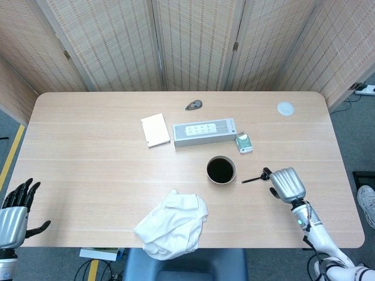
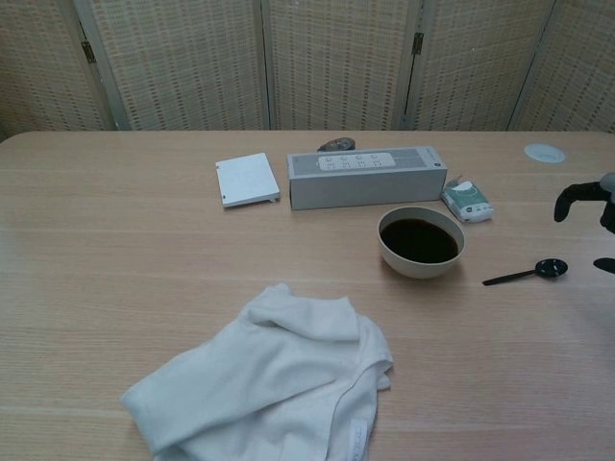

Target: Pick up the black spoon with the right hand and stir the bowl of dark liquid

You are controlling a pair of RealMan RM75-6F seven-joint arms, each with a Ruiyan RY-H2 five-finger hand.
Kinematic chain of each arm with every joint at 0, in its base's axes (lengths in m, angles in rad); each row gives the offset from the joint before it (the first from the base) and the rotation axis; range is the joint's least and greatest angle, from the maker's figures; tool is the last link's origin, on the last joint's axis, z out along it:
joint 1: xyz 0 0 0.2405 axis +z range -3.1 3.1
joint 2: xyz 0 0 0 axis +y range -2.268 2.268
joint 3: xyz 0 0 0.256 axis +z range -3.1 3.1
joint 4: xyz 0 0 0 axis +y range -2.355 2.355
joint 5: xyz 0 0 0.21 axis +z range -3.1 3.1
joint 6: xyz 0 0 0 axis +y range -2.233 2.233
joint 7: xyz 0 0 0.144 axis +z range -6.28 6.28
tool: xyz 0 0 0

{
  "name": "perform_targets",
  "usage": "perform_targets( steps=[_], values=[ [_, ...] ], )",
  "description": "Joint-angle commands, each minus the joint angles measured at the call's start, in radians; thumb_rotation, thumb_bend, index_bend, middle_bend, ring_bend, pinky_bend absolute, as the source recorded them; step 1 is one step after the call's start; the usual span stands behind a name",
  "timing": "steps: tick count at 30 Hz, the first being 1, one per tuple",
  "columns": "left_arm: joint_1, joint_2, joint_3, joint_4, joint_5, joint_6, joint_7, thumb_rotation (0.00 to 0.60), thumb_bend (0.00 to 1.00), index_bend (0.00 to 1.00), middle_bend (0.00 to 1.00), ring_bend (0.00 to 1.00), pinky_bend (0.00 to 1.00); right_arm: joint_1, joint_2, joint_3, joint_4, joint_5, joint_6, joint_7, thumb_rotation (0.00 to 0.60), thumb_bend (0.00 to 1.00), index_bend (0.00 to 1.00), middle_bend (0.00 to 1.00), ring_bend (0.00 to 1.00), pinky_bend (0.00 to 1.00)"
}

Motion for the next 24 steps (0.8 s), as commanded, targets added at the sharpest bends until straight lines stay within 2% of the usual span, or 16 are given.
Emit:
perform_targets(
  steps=[1,11,24],
  values=[
    [0.002,-0.001,-0.001,0.005,-0.004,-0.001,-0.004,0.6,0.16,0.09,0.05,0.09,0.16,0.025,-0.034,0.002,0.035,0.018,-0.029,-0.026,0.6,0.24,0.37,0.89,1.0,1.0],
    [0.006,-0.002,-0.001,0.027,-0.008,-0.004,-0.029,0.6,0.16,0.09,0.04,0.09,0.16,0.082,-0.128,-0.011,0.148,0.039,-0.087,-0.098,0.6,0.27,0.43,0.92,1.0,1.0],
    [0.014,-0.006,0.0,0.045,-0.015,-0.006,-0.048,0.6,0.16,0.09,0.04,0.09,0.16,0.135,-0.224,-0.026,0.285,0.048,-0.142,-0.109,0.6,0.29,0.45,0.92,1.0,1.0]
  ],
)
